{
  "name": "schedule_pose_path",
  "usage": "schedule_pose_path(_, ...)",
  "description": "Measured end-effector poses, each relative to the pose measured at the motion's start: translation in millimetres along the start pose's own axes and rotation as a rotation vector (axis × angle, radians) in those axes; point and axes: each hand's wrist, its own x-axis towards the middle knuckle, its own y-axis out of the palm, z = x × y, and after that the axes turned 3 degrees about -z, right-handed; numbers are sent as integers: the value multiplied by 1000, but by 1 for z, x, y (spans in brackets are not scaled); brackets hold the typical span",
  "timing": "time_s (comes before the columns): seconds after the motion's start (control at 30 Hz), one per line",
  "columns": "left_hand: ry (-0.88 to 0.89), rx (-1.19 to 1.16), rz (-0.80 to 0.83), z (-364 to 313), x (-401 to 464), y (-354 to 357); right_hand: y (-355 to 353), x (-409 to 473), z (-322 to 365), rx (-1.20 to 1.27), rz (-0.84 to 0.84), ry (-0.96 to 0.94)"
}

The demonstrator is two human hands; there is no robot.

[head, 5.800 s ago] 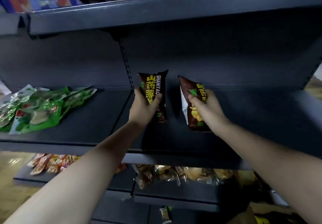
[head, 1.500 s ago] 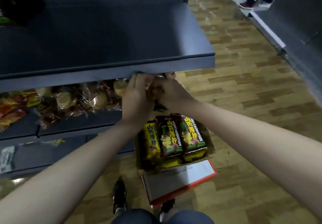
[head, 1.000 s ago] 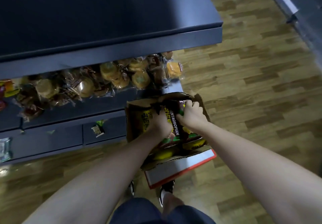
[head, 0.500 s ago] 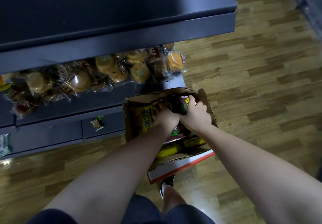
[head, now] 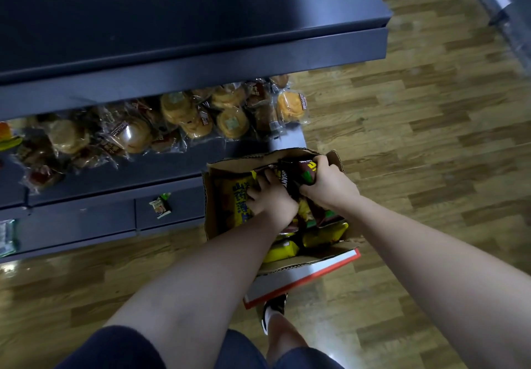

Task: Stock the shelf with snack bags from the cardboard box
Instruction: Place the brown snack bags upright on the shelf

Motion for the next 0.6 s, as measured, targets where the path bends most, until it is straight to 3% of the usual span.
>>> schedule_pose_path(0.4, 11, -305, 144, 40, 11, -48, -24, -5, 5, 309, 129, -46)
schedule_pose_path(0.6, 142, -549, 130, 65, -14, -80, -35, -27, 20, 373, 118, -194)
